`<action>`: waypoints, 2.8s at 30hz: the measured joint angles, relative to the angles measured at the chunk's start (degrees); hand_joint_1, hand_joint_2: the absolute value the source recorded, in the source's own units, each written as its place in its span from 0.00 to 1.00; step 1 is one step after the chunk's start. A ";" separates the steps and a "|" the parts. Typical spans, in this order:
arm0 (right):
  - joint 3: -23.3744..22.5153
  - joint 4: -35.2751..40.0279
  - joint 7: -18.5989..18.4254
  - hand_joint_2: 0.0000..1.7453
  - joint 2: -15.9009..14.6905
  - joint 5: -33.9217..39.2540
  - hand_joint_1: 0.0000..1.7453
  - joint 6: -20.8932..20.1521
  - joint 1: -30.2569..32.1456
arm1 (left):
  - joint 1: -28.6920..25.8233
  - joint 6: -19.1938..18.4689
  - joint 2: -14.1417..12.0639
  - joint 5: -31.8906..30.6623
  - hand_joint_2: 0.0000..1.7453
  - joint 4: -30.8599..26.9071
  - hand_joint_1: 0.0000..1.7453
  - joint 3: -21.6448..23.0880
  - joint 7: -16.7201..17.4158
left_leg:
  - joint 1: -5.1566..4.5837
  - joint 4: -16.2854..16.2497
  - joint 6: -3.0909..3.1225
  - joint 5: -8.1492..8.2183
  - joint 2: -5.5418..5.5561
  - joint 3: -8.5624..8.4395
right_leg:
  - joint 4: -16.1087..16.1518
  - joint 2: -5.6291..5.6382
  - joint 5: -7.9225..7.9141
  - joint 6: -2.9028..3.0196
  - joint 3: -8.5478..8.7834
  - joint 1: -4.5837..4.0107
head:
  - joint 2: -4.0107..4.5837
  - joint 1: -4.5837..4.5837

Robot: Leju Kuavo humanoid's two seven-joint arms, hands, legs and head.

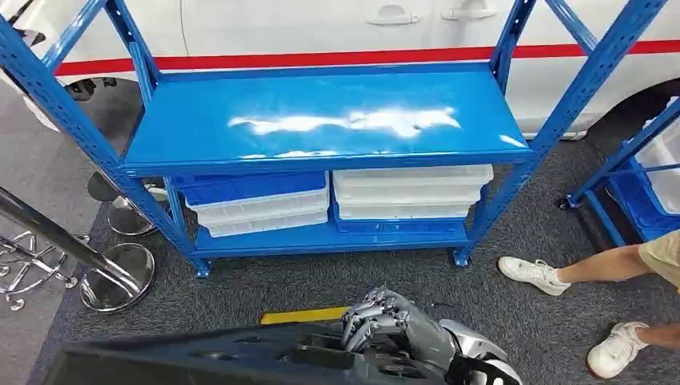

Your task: Take the parts from the cabinet and place them on the table.

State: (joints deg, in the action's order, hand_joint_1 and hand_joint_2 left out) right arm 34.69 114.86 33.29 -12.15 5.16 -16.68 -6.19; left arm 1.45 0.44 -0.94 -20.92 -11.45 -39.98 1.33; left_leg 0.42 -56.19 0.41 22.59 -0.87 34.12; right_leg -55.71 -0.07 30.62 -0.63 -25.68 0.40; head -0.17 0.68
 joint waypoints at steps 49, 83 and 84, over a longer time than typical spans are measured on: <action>1.29 2.78 0.59 1.00 -2.82 -4.22 1.00 3.23 -1.82 | -0.04 1.36 -1.62 -3.28 1.00 0.00 0.00 -1.90 -0.66 | 0.72 1.85 1.51 4.39 1.47 -5.53 | -4.38 1.93 -1.47 0.00 -7.58 -0.20 | 0.00 -0.02; 1.36 4.57 5.49 1.00 -2.08 -7.65 1.00 7.41 1.96 | -0.75 2.47 -5.12 -5.07 1.00 -0.15 0.00 -5.09 -4.11 | 0.24 2.58 1.74 4.01 -0.70 -5.82 | -18.44 0.65 3.58 -0.40 -15.48 0.36 | 0.00 -0.02; 1.36 4.87 5.88 1.00 -2.08 -8.04 1.00 7.96 2.54 | -0.72 2.58 -5.36 -5.20 1.00 -0.15 0.00 -5.33 -4.09 | 0.25 2.44 1.65 4.10 -1.44 -5.73 | -19.06 0.54 3.04 -0.59 -15.71 0.57 | 0.00 0.00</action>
State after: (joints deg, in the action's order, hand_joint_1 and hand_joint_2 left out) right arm 36.04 119.73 39.17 -14.23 -2.89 -8.72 -3.65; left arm 0.74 3.02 -6.30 -26.12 -11.61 -45.31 -2.75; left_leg 0.67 -53.75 2.07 26.70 -2.31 28.38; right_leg -74.76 0.47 33.66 -1.22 -41.39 0.97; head -0.17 0.68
